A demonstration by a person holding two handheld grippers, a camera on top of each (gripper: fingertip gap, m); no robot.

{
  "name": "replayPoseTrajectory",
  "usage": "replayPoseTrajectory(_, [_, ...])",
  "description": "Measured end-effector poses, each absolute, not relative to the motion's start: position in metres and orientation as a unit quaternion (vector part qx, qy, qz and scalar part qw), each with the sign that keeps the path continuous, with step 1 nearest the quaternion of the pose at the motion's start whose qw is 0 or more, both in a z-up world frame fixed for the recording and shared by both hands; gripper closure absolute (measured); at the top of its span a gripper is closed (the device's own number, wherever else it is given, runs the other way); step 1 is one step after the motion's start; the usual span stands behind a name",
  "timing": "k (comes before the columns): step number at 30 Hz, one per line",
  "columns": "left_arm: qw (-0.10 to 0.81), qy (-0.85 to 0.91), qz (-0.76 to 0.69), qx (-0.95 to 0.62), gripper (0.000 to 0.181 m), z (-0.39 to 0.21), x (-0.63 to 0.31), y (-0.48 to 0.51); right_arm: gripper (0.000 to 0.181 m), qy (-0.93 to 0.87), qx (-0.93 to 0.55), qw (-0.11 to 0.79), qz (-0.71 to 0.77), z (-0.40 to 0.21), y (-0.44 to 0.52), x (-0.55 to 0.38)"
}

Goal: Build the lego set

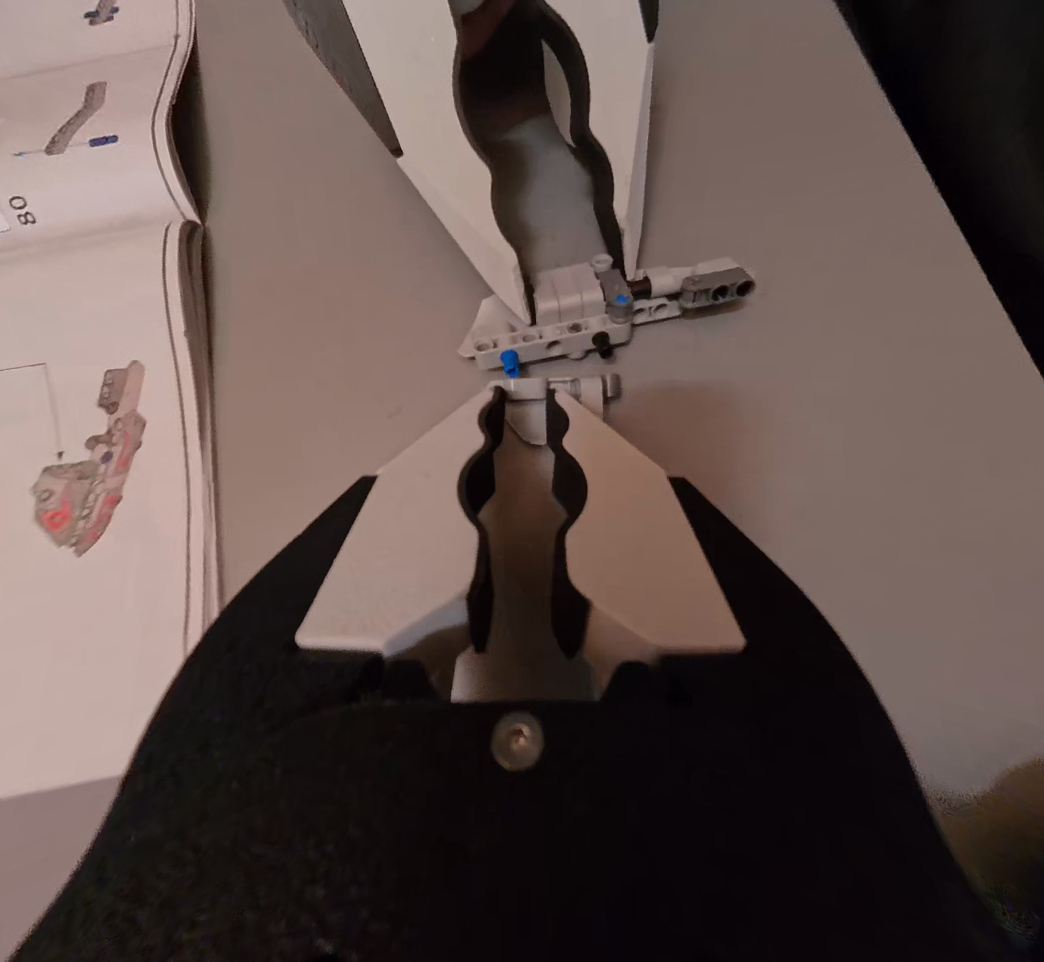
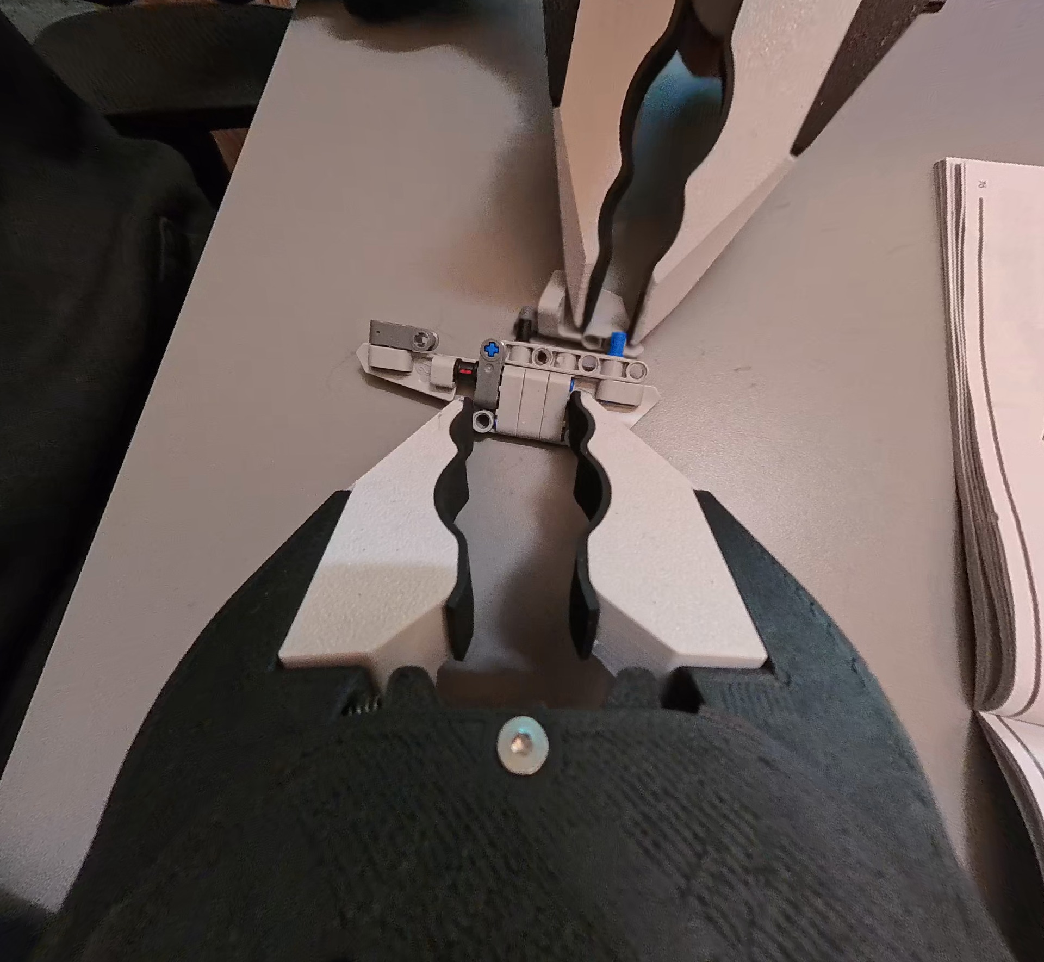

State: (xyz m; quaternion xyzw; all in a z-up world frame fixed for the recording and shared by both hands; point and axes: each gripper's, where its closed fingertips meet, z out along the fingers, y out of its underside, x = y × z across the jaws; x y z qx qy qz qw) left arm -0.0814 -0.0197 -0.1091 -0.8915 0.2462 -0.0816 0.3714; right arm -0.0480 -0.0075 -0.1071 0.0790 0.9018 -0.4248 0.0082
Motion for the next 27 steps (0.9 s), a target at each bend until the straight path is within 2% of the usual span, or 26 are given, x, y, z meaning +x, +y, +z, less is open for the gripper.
replayPoseTrajectory(1, [0.355, 0.248, -0.072, -0.898, 0.170, -0.1077, -0.0833, -0.0217, 0.148, 0.902, 0.079, 0.008, -0.425, -0.1072, -0.0076, -0.0480])
replayPoseTrajectory(8, [0.237, 0.272, -0.038, -0.932, 0.170, -0.1067, -0.0849, -0.0202, 0.148, 0.902, 0.079, 0.003, -0.424, -0.1072, -0.0081, -0.0482])
replayPoseTrajectory(14, [0.212, 0.273, -0.031, -0.938, 0.170, -0.1022, -0.0821, -0.0203, 0.148, 0.902, 0.080, -0.001, -0.424, -0.1075, -0.0083, -0.0483])
replayPoseTrajectory(22, [0.126, 0.285, 0.006, -0.950, 0.170, -0.1013, -0.0831, -0.0196, 0.148, 0.902, 0.080, -0.006, -0.424, -0.1081, -0.0093, -0.0488])
replayPoseTrajectory(27, [0.147, 0.326, 0.025, -0.934, 0.171, -0.0995, -0.0827, -0.0177, 0.148, 0.903, 0.077, -0.014, -0.423, -0.1089, -0.0095, -0.0491])
